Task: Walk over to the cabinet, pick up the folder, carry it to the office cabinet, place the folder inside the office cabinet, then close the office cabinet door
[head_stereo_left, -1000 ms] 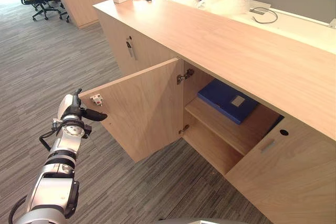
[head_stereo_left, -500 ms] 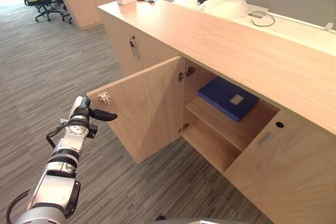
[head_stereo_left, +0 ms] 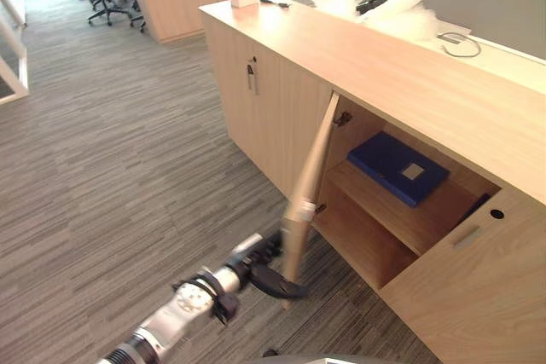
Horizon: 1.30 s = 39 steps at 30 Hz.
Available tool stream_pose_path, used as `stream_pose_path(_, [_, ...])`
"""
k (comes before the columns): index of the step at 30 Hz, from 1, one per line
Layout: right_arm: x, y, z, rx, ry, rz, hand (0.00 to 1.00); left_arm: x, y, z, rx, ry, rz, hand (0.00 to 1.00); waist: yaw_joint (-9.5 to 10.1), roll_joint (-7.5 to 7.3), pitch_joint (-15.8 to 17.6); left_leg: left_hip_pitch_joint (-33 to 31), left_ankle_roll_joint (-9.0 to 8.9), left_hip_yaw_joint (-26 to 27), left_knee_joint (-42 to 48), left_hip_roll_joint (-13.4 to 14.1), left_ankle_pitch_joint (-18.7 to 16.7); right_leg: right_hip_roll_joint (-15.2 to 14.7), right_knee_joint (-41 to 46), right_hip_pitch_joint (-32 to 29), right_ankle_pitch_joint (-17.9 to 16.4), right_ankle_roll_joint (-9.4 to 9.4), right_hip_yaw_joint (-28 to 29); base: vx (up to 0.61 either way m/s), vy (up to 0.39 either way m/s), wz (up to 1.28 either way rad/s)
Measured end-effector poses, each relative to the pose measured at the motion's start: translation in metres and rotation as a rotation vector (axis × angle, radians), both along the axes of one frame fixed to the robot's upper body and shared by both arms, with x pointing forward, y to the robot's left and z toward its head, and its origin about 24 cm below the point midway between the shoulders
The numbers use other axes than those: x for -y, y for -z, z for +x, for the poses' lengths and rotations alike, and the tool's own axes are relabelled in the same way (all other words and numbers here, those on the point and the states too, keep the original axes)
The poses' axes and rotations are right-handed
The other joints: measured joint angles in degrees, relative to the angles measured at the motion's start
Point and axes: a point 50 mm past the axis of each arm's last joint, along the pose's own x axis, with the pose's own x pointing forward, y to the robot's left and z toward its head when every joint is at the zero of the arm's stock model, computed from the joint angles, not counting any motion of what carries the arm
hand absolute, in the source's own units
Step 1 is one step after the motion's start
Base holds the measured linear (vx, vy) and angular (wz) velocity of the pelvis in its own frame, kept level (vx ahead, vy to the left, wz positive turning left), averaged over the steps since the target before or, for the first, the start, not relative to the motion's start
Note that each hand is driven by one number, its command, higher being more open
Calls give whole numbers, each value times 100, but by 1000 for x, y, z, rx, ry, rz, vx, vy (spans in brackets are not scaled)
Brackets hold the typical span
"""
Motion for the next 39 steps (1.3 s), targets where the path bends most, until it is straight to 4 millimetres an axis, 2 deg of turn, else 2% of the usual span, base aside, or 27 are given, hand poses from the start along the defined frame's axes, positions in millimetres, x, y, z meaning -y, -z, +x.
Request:
stream_pose_path(3, [1, -1, 2, -1, -37, -5, 100, 28, -10, -8, -14, 87, -137, 100, -96, 10, -89, 12, -16, 115, 1, 9, -31, 6, -22, -29, 5, -24, 92, 20, 34, -21])
stream_pose_path(7, [4, -1, 4, -8, -80, -20, 100, 29, -12, -10, -39, 72, -214, 100, -157, 48, -167, 13, -29, 177, 6, 63, -27, 43, -94, -34, 20, -37, 137, 26, -28, -12])
stream_pose_path(10, [4, -2, 5, -20, -139, -31, 100, 14, 8, -16, -145, -96, -248, 100, -160, 20, -182, 106, -51, 190, 6, 121, -22, 113, -216, 97, 32, -19, 142, 49, -88, -5])
stream_pose_path(12, [4, -2, 6, -22, -157, -30, 100, -1, 30, -18, -220, -251, -229, 100, -127, -4, -199, 123, -58, 218, 11, 166, -4, 165, -278, 131, 30, -33, 160, 33, -85, -9])
stream_pose_path(14, [0, -1, 6, -20, -155, -20, 100, -29, 62, -24, -311, -452, -109, 100, -63, -56, -200, 134, -82, 297, 38, 244, 9, 249, -329, 142, 40, -75, 249, 40, -108, -20])
stream_pose_path(15, [-1, -1, 7, -18, -154, -16, 100, -39, 70, -28, -336, -498, -61, 100, -60, -78, -194, 149, -90, 319, 42, 271, 6, 273, -344, 160, 44, -83, 263, 45, -130, -23])
stream_pose_path(17, [-8, 1, 8, -17, -149, 2, 100, -77, 100, -55, -461, -651, 141, 100, -68, -188, -145, 233, -213, 439, 226, 384, -108, 348, -423, 306, 63, -112, 334, 38, -126, -26])
stream_pose_path(18, [-9, 2, 8, -18, -148, 8, 100, -86, 106, -64, -502, -692, 184, 100, -75, -226, -126, 212, -240, 471, 379, 441, -202, 367, -433, 340, 74, -128, 361, 26, -98, -30])
stream_pose_path(19, [-12, 3, 9, -22, -146, 17, 100, -100, 114, -78, -568, -761, 238, 100, -73, -291, -86, 145, -282, 542, 720, 564, -383, 402, -430, 379, 91, -152, 419, 41, -142, -38])
stream_pose_path(20, [-14, 4, 10, -25, -137, 27, 100, -114, 122, -97, -653, -855, 288, 100, -52, -317, -12, -7, -328, 624, 1383, 813, -730, 486, -437, 451, 107, -178, 506, 54, -166, -53])
stream_pose_path(21, [-13, 4, 9, -32, -131, 27, 100, -122, 127, -116, -725, -940, 327, 100, -13, -238, 59, -253, -391, 633, 2236, 1161, -1109, 616, -453, 510, 119, -197, 609, 47, -140, -54])
stream_pose_path(23, [-7, 4, 8, -41, -112, 19, 100, -124, 131, -138, -788, -1049, 338, 100, 106, -105, 135, -603, -416, 460, 3359, 1590, -1376, 797, -483, 558, 136, -255, 825, 36, -94, -60])
stream_pose_path(24, [-4, 4, 5, -48, -91, 13, 100, -123, 131, -141, -791, -1145, 297, 100, 123, -35, 168, -870, -417, -15, 3863, 1656, -1372, 849, -492, 557, 108, -318, 943, 25, -85, -53])
stream_pose_path(25, [-1, 3, 4, -50, -82, 7, 100, -122, 131, -141, -788, -1168, 284, 100, 143, 15, 202, -927, -418, -272, 4007, 1646, -1372, 870, -485, 558, 73, -372, 1013, -11, -23, -51])
stream_pose_path(26, [4, 3, 3, -56, -53, -3, 100, -116, 132, -142, -800, -1203, 252, 100, 169, 138, 280, -945, -440, -743, 4197, 1601, -1358, 920, -435, 579, 68, -398, 1207, -26, 12, -53])
stream_pose_path(27, [6, 2, 2, -58, -36, -7, 100, -114, 133, -143, -808, -1228, 231, 100, 196, 159, 307, -963, -471, -963, 4330, 1552, -1336, 934, -413, 601, 70, -410, 1296, -43, 43, -71])
stream_pose_path(28, [8, 2, 0, -60, 0, -10, 100, -109, 134, -149, -834, -1290, 184, 100, 211, 197, 356, -1078, -517, -1492, 4557, 1402, -1268, 924, -372, 621, 62, -440, 1492, -48, 67, -91])
stream_pose_path(29, [8, 2, -2, -66, 18, -12, 100, -102, 136, -159, -863, -1358, 135, 100, 267, 259, 333, -1043, -717, -2172, 4325, 1142, -1454, 913, -244, 475, -11, -472, 1767, -48, 77, -101])
stream_pose_path(31, [7, 2, 1, -54, 23, -16, 100, -95, 137, -173, -904, -1437, 85, 100, 326, 292, 355, -1031, -734, -2929, 3788, 863, -1452, 937, -69, 240, -24, -457, 2086, -24, 93, -98])
stream_pose_path(32, [6, 2, 1, -52, 24, -15, 100, -92, 137, -180, -926, -1470, 63, 100, 371, 292, 353, -959, -763, -3198, 3474, 809, -1426, 965, 30, 136, -57, -429, 2203, 5, 131, -83])
stream_pose_path(33, [5, 2, 2, -48, 20, -14, 100, -89, 138, -187, -945, -1499, 49, 100, 384, 341, 333, -803, -792, -3367, 3108, 852, -1516, 1058, 198, 50, -153, -371, 2302, 29, 120, -49])
stream_pose_path(34, [2, 3, 3, -47, 16, -5, 100, -90, 138, -190, -952, -1519, 44, 100, 383, 312, 326, -750, -746, -3322, 3050, 846, -1531, 1017, 276, 34, -202, -361, 2328, 36, 141, -38])
stream_pose_path(36, [-7, 4, 4, -53, -24, 16, 100, -95, 136, -194, -950, -1531, 61, 100, 416, 95, 223, -657, -672, -3131, 2880, 745, -1544, 883, 378, 5, -254, -281, 2425, 36, 144, -26])
stream_pose_path(39, [-11, 5, 4, -56, -60, 22, 100, -99, 135, -185, -912, -1526, 58, 100, 424, -2, 0, -443, -583, -2902, 2282, 617, -1357, 697, 359, -121, -285, -237, 2519, 83, 96, -30])
